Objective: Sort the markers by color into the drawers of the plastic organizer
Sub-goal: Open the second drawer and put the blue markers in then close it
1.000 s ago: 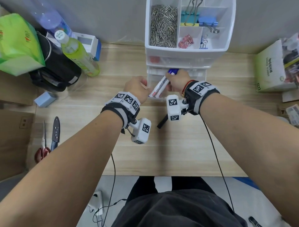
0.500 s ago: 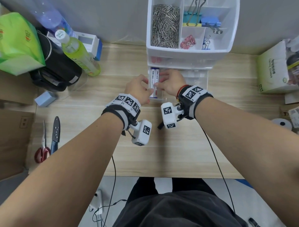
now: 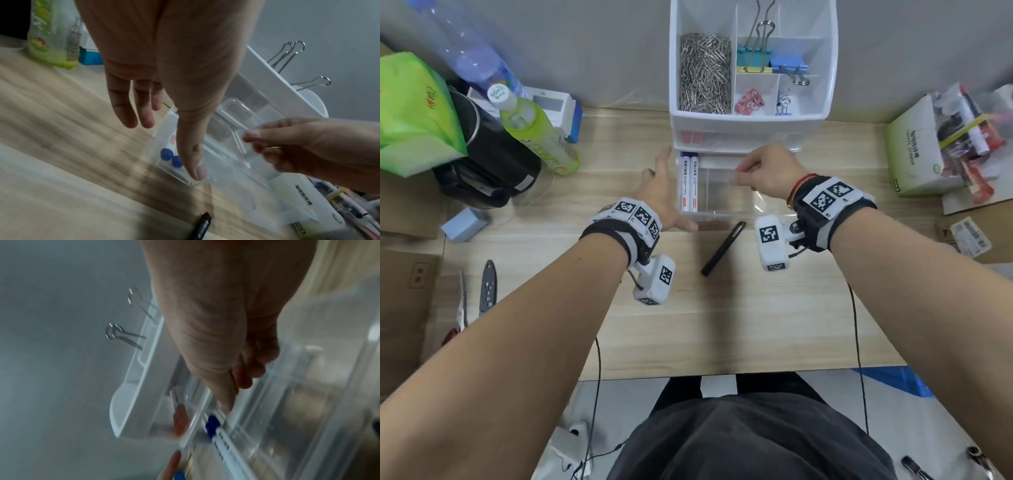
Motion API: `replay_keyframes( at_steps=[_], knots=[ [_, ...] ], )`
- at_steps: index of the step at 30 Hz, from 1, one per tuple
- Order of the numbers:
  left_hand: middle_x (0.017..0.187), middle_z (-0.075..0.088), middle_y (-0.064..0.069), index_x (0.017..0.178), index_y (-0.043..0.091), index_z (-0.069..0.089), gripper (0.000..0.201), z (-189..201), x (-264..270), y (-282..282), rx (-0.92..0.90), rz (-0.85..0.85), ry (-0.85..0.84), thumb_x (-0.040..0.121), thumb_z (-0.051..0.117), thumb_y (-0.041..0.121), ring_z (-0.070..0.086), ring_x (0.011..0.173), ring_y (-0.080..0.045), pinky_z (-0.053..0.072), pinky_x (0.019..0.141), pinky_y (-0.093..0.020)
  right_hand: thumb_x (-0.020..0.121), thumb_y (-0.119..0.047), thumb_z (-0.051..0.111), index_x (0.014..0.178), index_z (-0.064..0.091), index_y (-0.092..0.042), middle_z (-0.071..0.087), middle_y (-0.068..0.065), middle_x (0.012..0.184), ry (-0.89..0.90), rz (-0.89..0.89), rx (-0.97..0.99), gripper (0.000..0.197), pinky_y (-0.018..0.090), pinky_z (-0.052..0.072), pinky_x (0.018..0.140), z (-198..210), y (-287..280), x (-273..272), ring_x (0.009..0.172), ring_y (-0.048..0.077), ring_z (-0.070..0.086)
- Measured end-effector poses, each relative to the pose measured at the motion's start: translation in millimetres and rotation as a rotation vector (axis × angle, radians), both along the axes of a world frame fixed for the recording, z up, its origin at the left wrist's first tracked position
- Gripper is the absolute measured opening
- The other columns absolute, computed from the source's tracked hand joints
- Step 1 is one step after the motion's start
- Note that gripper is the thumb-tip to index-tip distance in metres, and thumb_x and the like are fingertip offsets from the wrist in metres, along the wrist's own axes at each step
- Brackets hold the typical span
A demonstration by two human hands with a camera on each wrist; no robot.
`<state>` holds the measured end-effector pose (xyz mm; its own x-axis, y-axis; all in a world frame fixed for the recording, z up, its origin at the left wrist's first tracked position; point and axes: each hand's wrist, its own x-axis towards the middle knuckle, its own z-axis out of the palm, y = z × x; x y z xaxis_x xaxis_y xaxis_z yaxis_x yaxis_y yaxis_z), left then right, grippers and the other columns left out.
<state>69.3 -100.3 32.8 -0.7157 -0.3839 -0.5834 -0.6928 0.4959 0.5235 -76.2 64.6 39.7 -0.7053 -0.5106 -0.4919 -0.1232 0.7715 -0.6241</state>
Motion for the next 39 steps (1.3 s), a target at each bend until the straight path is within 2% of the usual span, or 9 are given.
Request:
replay_keyframes(
  at_steps=[3, 6, 9, 12, 18, 22, 26, 34, 39],
  knots=[
    [0.152, 0.03, -0.019, 0.154, 0.03, -0.016, 0.155, 7, -6, 4, -0.047, -0.038, -0.008, 0.049, 0.098, 0.02, 0.048, 0.131, -0.036, 0.039, 0.11, -0.05, 0.073, -0.05, 0.082, 0.078, 0.068, -0.02, 0.062, -0.009, 0.075, 0.128, 0.046, 0.195, 0.033, 0.025, 0.04, 0.073, 19, 41, -14, 0.083, 0.014, 0.059],
    [0.156, 0.029, -0.016, 0.153, 0.027, -0.02, 0.157, 5, -13, 3, -0.064, -0.026, 0.014, 0.049, 0.098, 0.016, 0.045, 0.135, -0.035, 0.037, 0.111, -0.049, 0.061, -0.062, 0.084, 0.107, 0.059, -0.016, 0.064, 0.003, 0.106, 0.102, 0.052, 0.368, 0.07, 0.032, 0.044, 0.081, 22, 76, -22, 0.101, 0.023, 0.059],
    [0.16, 0.024, -0.012, 0.153, 0.025, -0.022, 0.16, -1, -18, 0, -0.068, -0.021, 0.027, 0.048, 0.098, 0.016, 0.041, 0.139, -0.035, 0.034, 0.114, -0.052, 0.05, -0.057, 0.091, 0.149, 0.02, -0.017, 0.045, 0.014, 0.146, 0.001, 0.111, 0.449, 0.128, 0.047, 0.043, 0.105, 9, 92, -20, 0.129, 0.032, 0.049],
    [0.163, 0.018, -0.011, 0.152, 0.022, -0.023, 0.16, -4, -20, -1, -0.082, -0.051, 0.028, 0.048, 0.098, 0.018, 0.035, 0.143, -0.035, 0.031, 0.116, -0.051, 0.047, -0.049, 0.096, 0.155, -0.015, -0.023, 0.014, 0.014, 0.164, -0.04, 0.205, 0.442, 0.157, 0.054, 0.032, 0.115, -11, 89, -15, 0.147, 0.034, 0.028],
    [0.159, 0.03, -0.011, 0.155, 0.025, -0.011, 0.158, -14, -24, -11, -0.086, -0.092, 0.05, 0.043, 0.1, 0.021, 0.035, 0.142, -0.033, 0.033, 0.115, -0.05, 0.053, -0.028, 0.098, 0.156, -0.015, -0.018, 0.008, 0.006, 0.166, -0.062, 0.109, 0.198, 0.152, 0.045, 0.031, 0.118, -34, 79, -21, 0.147, 0.03, 0.029],
    [0.156, 0.036, -0.008, 0.153, 0.022, 0.008, 0.136, -14, -28, -15, -0.029, -0.052, 0.098, 0.051, 0.097, 0.012, 0.04, 0.14, -0.031, 0.035, 0.115, -0.046, 0.058, -0.027, 0.096, 0.156, 0.003, -0.015, 0.021, 0.004, 0.162, -0.056, 0.057, 0.073, 0.135, 0.041, 0.043, 0.106, -35, 82, -29, 0.136, 0.032, 0.044],
    [0.153, 0.041, -0.003, 0.148, 0.016, 0.02, 0.121, -12, -34, -20, -0.024, -0.032, 0.148, 0.054, 0.096, 0.024, 0.044, 0.136, -0.028, 0.037, 0.113, -0.045, 0.06, -0.035, 0.094, 0.149, 0.023, -0.013, 0.039, 0.0, 0.151, -0.002, -0.037, 0.021, 0.116, 0.035, 0.047, 0.095, -32, 76, -38, 0.12, 0.025, 0.053],
    [0.115, 0.067, -0.001, 0.122, 0.012, 0.051, 0.07, -17, -56, -32, -0.209, 0.065, 0.245, 0.069, 0.087, 0.04, 0.064, 0.105, -0.023, 0.051, 0.092, -0.043, 0.068, -0.038, 0.089, 0.135, 0.042, -0.015, 0.054, -0.006, 0.119, 0.135, -0.151, -0.024, 0.085, 0.03, 0.045, 0.088, -38, 58, -56, 0.104, 0.016, 0.054],
    [0.104, 0.069, -0.003, 0.116, 0.011, 0.056, 0.051, -22, -67, -38, -0.247, 0.109, 0.263, 0.077, 0.082, 0.03, 0.067, 0.095, -0.023, 0.054, 0.086, -0.041, 0.069, -0.047, 0.085, 0.122, 0.062, -0.012, 0.067, -0.004, 0.108, 0.241, -0.151, 0.01, 0.068, 0.022, 0.04, 0.081, -48, 55, -66, 0.096, 0.013, 0.059]
  ],
)
